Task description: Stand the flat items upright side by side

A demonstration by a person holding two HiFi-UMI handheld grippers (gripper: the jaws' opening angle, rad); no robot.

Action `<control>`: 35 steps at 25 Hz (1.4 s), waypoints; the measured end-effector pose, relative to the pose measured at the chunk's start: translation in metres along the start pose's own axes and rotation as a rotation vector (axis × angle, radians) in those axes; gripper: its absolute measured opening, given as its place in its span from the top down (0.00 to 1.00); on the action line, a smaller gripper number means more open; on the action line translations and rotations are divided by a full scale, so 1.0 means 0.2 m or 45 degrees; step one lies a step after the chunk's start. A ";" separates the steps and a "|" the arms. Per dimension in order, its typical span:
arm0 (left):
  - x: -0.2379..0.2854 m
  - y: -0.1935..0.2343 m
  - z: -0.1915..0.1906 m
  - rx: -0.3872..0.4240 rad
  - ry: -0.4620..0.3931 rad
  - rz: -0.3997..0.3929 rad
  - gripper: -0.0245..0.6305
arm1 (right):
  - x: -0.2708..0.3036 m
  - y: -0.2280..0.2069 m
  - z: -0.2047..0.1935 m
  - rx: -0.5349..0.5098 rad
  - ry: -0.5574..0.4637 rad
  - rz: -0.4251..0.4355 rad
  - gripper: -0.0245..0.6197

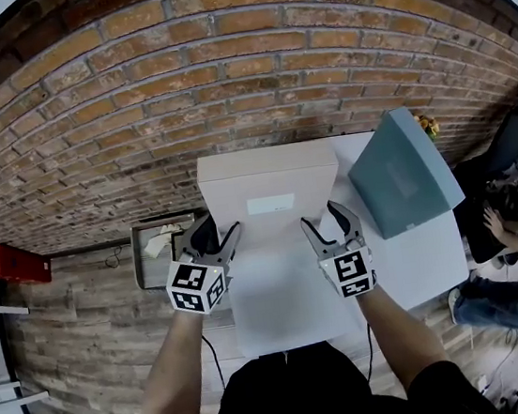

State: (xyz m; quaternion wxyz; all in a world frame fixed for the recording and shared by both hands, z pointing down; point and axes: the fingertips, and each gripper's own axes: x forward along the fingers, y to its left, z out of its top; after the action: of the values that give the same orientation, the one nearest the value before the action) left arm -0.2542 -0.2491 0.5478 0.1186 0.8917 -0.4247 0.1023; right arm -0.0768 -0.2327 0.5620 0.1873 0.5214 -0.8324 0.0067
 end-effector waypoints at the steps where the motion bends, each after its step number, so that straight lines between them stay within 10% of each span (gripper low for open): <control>1: -0.01 -0.01 0.00 0.001 -0.002 -0.005 0.62 | -0.02 0.01 -0.01 0.001 0.004 -0.003 0.58; 19: -0.15 -0.08 -0.10 0.016 0.130 -0.039 0.63 | -0.21 0.13 -0.12 0.053 0.145 0.057 0.54; 35: -0.17 -0.07 -0.10 -0.051 0.161 0.114 0.63 | -0.20 -0.02 0.05 0.187 0.091 0.466 0.34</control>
State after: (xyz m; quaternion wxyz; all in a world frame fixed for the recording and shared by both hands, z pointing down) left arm -0.2665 -0.2103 0.5551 0.1581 0.8610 -0.4578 0.1553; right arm -0.0605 -0.2019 0.5396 0.1739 0.3731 -0.9034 0.1199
